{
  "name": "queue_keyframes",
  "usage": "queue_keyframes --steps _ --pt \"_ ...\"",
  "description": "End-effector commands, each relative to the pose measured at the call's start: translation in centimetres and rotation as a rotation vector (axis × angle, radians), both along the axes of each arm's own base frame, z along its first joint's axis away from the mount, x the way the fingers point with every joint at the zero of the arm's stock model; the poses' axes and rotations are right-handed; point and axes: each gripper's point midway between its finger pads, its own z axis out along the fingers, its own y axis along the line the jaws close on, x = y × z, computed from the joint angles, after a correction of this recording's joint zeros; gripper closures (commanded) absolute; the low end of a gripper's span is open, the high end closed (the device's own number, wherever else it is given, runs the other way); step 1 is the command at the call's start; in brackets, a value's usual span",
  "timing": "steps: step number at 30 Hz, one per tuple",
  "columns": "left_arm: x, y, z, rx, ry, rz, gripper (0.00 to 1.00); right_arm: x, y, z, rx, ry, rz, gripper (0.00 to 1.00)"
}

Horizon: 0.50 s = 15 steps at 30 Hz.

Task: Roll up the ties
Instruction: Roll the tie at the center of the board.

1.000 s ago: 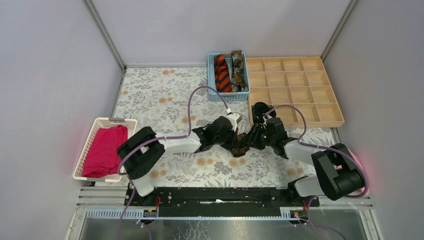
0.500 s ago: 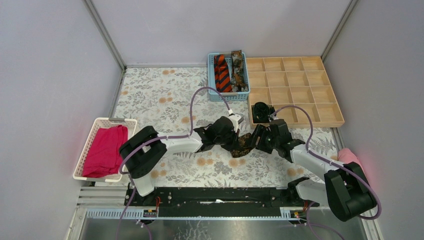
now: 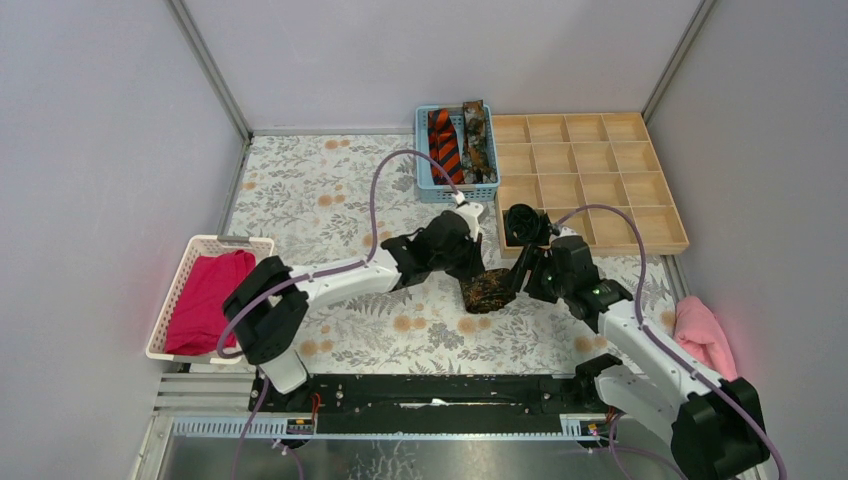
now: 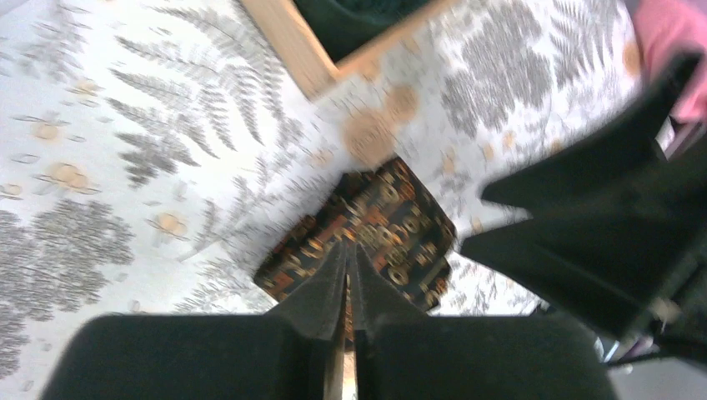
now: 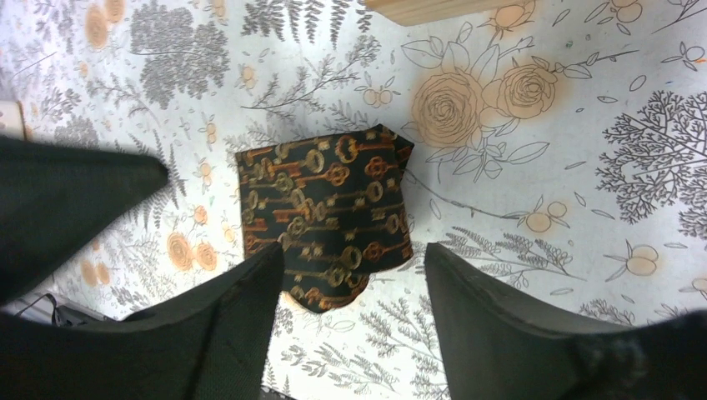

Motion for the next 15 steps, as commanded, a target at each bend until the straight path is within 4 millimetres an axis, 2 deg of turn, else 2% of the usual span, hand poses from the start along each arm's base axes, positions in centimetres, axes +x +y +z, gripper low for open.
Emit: queue_keyframes --steps 1,4,6,12,15 --pt "4.4 2.9 -0.2 -0.010 0.041 0.110 0.96 -2.0 -0.4 1.8 -0.043 -0.007 0.034 0.38" --pt "6.2 3.2 -2.5 -0.001 0.069 0.113 1.00 -3.5 0.4 2.1 -0.036 0.006 0.069 0.58" --pt "6.9 2.5 -3.7 -0.008 0.091 0.073 1.00 -4.6 1.2 1.8 -0.031 0.026 0.097 0.70" --pt "7.4 -0.9 -5.1 -0.059 0.125 -0.078 1.00 -7.5 3.4 -1.1 -0.100 0.087 0.164 0.83" --pt "7.5 -1.7 -5.8 -0.059 0.128 -0.129 1.00 -8.2 4.5 -2.7 -0.132 0.113 0.202 0.85"
